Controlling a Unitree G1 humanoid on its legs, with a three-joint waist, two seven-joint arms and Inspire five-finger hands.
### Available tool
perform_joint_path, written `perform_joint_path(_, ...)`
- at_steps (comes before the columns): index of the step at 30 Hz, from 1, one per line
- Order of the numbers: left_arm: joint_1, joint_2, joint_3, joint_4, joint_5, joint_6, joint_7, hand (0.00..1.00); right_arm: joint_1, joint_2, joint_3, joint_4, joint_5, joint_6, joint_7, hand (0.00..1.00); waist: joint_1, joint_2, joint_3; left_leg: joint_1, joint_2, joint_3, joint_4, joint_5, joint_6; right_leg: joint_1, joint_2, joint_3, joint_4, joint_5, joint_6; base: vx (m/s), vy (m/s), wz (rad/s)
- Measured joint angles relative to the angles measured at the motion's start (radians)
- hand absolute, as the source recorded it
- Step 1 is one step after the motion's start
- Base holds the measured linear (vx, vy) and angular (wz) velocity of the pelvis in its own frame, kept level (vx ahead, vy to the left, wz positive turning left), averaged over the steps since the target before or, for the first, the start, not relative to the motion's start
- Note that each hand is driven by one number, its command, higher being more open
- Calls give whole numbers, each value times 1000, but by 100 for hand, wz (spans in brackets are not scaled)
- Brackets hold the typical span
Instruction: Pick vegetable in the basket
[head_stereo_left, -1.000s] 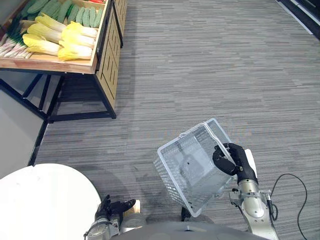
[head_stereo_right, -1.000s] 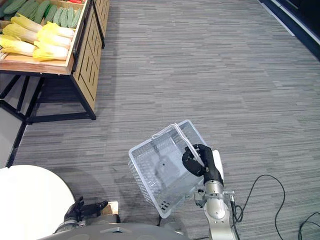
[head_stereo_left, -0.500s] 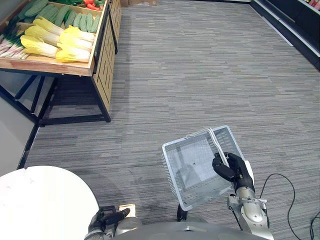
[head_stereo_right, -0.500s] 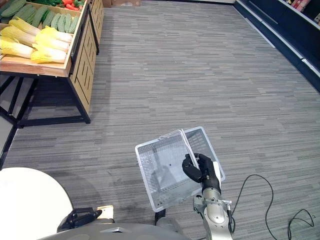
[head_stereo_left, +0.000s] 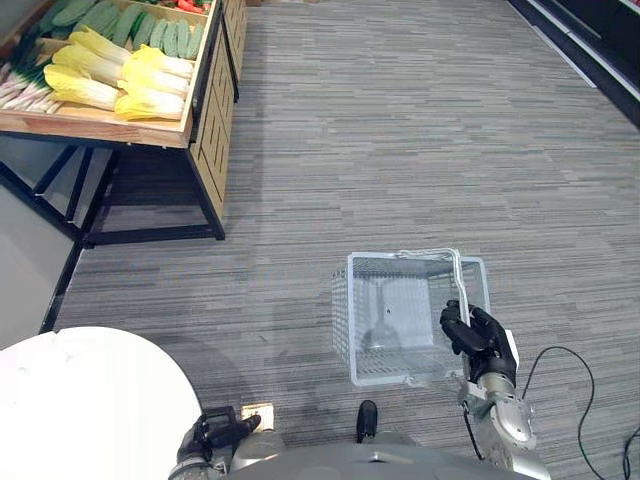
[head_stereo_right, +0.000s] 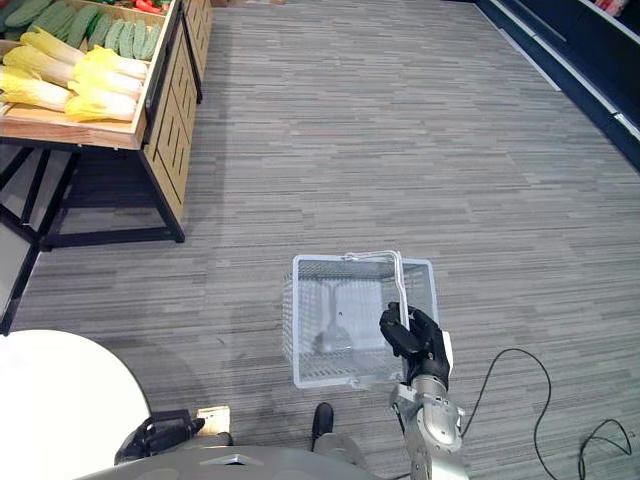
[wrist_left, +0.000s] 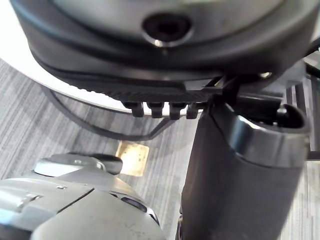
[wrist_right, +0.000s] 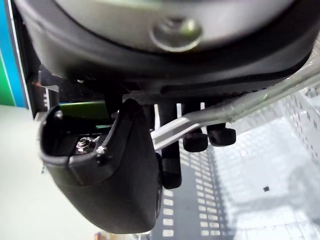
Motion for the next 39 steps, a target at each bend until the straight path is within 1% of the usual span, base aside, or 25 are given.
perform_joint_path(4, 1, 0, -6, 0, 0, 0, 0, 100, 4, 28, -7, 5, -3, 0, -1, 0, 0, 0, 0, 3, -4, -15, 3, 1, 2, 13, -6, -16, 0, 0, 0, -28, 0, 10)
perform_joint_path(12, 2, 0, -4, 0, 0, 0, 1, 100, 6, 28, -13, 5, -4, 0, -14, 0, 12, 1, 0, -1, -3, -14, 11, -2, -1, 12, -7, -13, 0, 1, 3, -30, -2, 0)
perform_joint_path(14, 2, -1, -2, -1, 0, 0, 2, 100, 4, 28, -13, 5, -4, 0, -19, 0, 20, 3, 2, -6, 2, -10, 35, -15, -1, 14, -4, -8, 0, 2, 3, -13, 2, -7)
perform_joint_path(16, 2, -11, 5, -10, -1, -1, 2, 100, -6, 28, -12, 5, -4, 0, -21, 0, 22, 12, 5, -38, 16, -6, 110, -56, 2, 13, 3, -1, 1, 3, 6, -30, 21, -14)
perform_joint_path(19, 2, -23, 4, -32, -10, -3, 2, 100, -32, 26, -12, 5, -4, 0, -24, 0, 28, 33, 16, -77, 42, 5, 227, -128, 8, 11, 14, 15, 15, 2, 15, -49, 59, -18)
perform_joint_path(20, 2, -25, 3, -38, -10, -3, 2, 100, -37, 24, -13, 5, -4, 0, -24, 0, 28, 38, 22, -81, 44, 7, 244, -138, 11, 6, 14, 16, 30, -6, 18, -62, 103, -11)
perform_joint_path(21, 2, -32, 1, -42, -10, -5, 2, 100, -41, 24, -13, 4, -3, 0, -26, 0, 25, 45, 24, -97, 49, 8, 282, -163, 18, -17, 10, 20, 83, -33, 26, -65, 168, -5)
perform_joint_path(22, 2, -34, 0, -47, -16, -5, 2, 100, -42, 24, -12, 4, -3, 0, -28, 0, 22, 50, 33, -108, 49, 4, 319, -187, 28, -44, 0, 21, 161, -74, 34, -55, 186, 2)
perform_joint_path(23, 2, -33, -2, -47, -23, -5, 2, 100, -40, 25, -12, 4, -3, 1, -29, 0, 20, 49, 35, -110, 46, 2, 337, -200, 32, -62, -10, 21, 210, -100, 40, -27, 172, 14)
perform_joint_path(24, 2, -27, -7, -48, -34, -5, 1, 100, -36, 26, -11, 4, -3, 2, -31, 0, 17, 42, 43, -109, 34, -7, 358, -215, 42, -81, -29, 19, 289, -143, 47, 6, 133, 37)
perform_joint_path(25, 1, -21, -12, -49, -36, -5, 1, 100, -23, 26, -11, 4, -3, 4, -37, 0, 7, 31, 53, -107, 16, -29, 383, -235, 51, -103, -61, 13, 390, -189, 52, 18, 158, 51)
perform_joint_path(26, 0, -17, -17, -49, -38, -5, 3, 100, -17, 26, -12, 4, -3, 5, -40, 0, -6, 28, 59, -107, 4, -42, 409, -256, 62, -134, -83, 14, 493, -207, 40, 32, 208, 55)
perform_joint_path(27, 0, -15, -17, -50, -38, -5, 3, 100, -16, 27, -9, 4, -3, 7, -40, 0, -9, 30, 68, -104, -4, -50, 424, -264, 71, -158, -97, 22, 571, -208, 36, 50, 230, 39)
perform_joint_path(28, 1, -14, -18, -53, -38, -4, 4, 100, -12, 28, -4, 4, -3, 7, -40, 0, -11, 26, 76, -95, -13, -55, 434, -273, 79, -180, -107, 44, 637, -205, 32, 78, 211, 27)
perform_joint_path(29, 1, -10, -20, -58, -39, -2, 5, 100, -7, 33, 0, 4, -2, 8, -39, 0, -10, 22, 83, -79, -23, -59, 440, -286, 94, -205, -116, 72, 714, -199, 23, 66, 126, 18)
perform_joint_path(30, 1, -9, -26, -58, -39, 1, 6, 100, -7, 36, 1, 4, -2, 10, -39, 0, -11, 23, 87, -65, -24, -64, 440, -291, 103, -221, -118, 80, 746, -198, 14, 158, 73, 23)
perform_joint_path(31, 1, -7, -41, -58, -39, 12, 9, 100, -2, 39, 5, 4, -1, 15, -37, 0, -15, 34, 94, -48, -24, -76, 435, -298, 113, -232, -113, 80, 782, -225, -9, 205, 18, 27)
perform_joint_path(32, 1, 0, -47, -58, -38, 15, 12, 100, -1, 42, 5, 4, 0, 17, -35, 0, -16, 28, 96, -26, -24, -79, 414, -300, 116, -239, -103, 77, 772, -262, -1, 249, 5, 26)
perform_joint_path(33, 2, 2, -48, -57, -38, 16, 13, 100, -2, 42, 5, 4, 0, 17, -34, 0, -15, 27, 96, -15, -24, -83, 402, -300, 116, -249, -90, 76, 751, -274, -2, 238, -54, 19)
perform_joint_path(34, 2, 3, -49, -56, -38, 18, 18, 100, -5, 42, 4, 2, 1, 16, -29, 0, -16, 28, 97, 2, -21, -92, 374, -299, 116, -269, -61, 71, 683, -276, -4, 269, -99, 22)
perform_joint_path(35, 2, 2, -52, -55, -37, 20, 19, 100, -10, 42, 3, 2, 9, 16, -25, 0, -20, 33, 100, 21, -12, -99, 348, -299, 115, -294, -33, 71, 597, -271, 3, 291, -114, 24)
perform_joint_path(36, 2, 1, -54, -54, -36, 21, 19, 100, -13, 42, 3, 2, 9, 17, -23, 0, -20, 36, 102, 35, -8, -100, 333, -298, 112, -307, -21, 72, 553, -261, 9, 337, -145, 22)
perform_joint_path(37, 0, 0, -54, -51, -35, 21, 20, 100, -16, 42, 3, 2, 9, 17, -22, 0, -20, 42, 108, 76, 3, -104, 296, -301, 95, -326, 0, 74, 449, -234, 37, 308, -130, 15)
perform_joint_path(38, 2, 0, -54, -50, -35, 22, 20, 100, -16, 42, 4, 2, 9, 17, -19, 0, -21, 44, 113, 101, 6, -108, 272, -300, 81, -333, 13, 75, 396, -216, 42, 409, -193, 24)
perform_joint_path(39, 8, 2, -51, -46, -33, 24, 20, 100, -14, 42, 6, 2, 9, 17, -18, 0, -22, 41, 115, 157, 8, -113, 216, -297, 61, -336, 24, 85, 279, -151, 32, 428, -238, 32)
